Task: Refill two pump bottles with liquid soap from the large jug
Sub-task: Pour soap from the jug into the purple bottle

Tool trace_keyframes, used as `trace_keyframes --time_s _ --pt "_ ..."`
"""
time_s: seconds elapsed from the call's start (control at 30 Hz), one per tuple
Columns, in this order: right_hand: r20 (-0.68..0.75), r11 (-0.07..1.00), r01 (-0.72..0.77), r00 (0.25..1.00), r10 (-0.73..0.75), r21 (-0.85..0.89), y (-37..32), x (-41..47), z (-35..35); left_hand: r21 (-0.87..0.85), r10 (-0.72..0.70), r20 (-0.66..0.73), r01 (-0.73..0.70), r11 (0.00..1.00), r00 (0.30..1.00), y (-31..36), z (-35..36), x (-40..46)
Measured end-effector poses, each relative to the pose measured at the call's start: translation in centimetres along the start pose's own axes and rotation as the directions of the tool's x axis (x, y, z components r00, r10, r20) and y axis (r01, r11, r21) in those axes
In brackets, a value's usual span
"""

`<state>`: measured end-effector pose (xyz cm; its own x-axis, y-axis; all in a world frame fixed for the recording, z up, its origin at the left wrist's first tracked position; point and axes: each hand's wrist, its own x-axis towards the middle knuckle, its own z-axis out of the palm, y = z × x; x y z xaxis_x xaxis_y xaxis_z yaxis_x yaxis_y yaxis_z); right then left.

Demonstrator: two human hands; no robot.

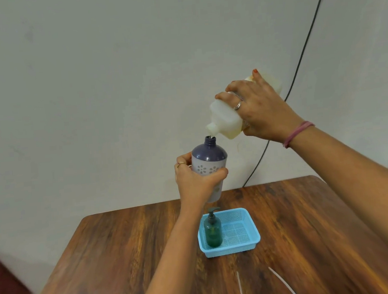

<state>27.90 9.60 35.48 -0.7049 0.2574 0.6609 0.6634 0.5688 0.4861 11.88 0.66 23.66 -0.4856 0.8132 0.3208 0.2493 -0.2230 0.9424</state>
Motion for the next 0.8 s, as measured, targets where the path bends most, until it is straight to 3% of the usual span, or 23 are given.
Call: trace_keyframes --time_s 0.63,0.8 --pt "-0.003 0.998 -0.040 0.999 0.040 0.058 -0.32 -0.35 0.39 0.007 0.005 0.007 -0.005 1.000 1.000 -0.16 0.02 -0.07" --pt "0.102 0.979 -0.138 0.987 0.123 0.150 -0.62 -0.92 0.71 0.001 -0.008 0.016 0.008 1.000 1.000 -0.04 -0.05 -0.18"
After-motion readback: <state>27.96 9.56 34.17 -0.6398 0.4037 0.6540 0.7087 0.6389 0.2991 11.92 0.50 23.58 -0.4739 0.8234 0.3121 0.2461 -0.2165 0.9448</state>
